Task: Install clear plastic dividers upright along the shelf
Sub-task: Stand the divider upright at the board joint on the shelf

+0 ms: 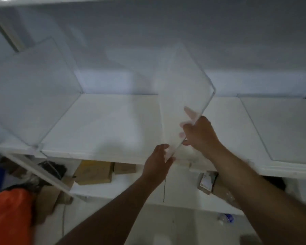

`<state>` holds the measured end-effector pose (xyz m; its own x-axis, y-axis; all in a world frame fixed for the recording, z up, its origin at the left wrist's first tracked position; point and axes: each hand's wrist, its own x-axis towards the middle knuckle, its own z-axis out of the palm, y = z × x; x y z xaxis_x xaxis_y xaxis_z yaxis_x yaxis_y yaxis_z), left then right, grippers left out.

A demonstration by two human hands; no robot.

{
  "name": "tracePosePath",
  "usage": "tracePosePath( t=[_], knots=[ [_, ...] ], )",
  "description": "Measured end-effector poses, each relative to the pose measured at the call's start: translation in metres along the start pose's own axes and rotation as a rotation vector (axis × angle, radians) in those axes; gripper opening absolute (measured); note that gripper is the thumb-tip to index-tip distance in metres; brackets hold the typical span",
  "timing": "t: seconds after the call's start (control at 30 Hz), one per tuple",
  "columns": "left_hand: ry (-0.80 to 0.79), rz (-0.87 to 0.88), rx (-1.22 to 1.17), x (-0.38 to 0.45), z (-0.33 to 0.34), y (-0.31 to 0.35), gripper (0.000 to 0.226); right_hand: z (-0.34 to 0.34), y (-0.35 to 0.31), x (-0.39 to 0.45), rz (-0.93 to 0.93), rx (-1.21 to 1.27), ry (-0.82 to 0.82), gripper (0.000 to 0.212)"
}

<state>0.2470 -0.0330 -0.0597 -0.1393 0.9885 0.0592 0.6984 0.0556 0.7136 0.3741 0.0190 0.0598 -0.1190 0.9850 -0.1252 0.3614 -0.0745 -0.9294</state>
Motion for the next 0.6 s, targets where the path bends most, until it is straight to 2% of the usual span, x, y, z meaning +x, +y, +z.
tracePosePath(
  t=[0.07,0.2,0.27,0.4,0.6],
  knots=[
    [0.0,-0.045,-0.046,0.001,0.016,0.026,0.029,-0.029,0.002,-0.003,-0.031,-0.016,0.041,0.058],
    [-0.143,0.036,-0.046,0.0,0.043,0.054,0.039,-0.065,0.009,-0.008,-0.056,-0.07,0.131,0.055],
    [-0.162,0.063,-0.013,0.002,0.05,0.054,0.036,-0.073,0.015,-0.008,-0.053,-0.085,0.174,0.055],
    [-0.152,0.093,0.029,0.005,0.056,0.048,0.029,-0.077,0.018,-0.011,-0.018,-0.033,0.198,0.053],
    [-0.088,0.06,-0.111,0.006,0.063,0.057,0.021,-0.085,0.012,-0.015,-0.028,-0.074,0.217,0.05]
  ],
)
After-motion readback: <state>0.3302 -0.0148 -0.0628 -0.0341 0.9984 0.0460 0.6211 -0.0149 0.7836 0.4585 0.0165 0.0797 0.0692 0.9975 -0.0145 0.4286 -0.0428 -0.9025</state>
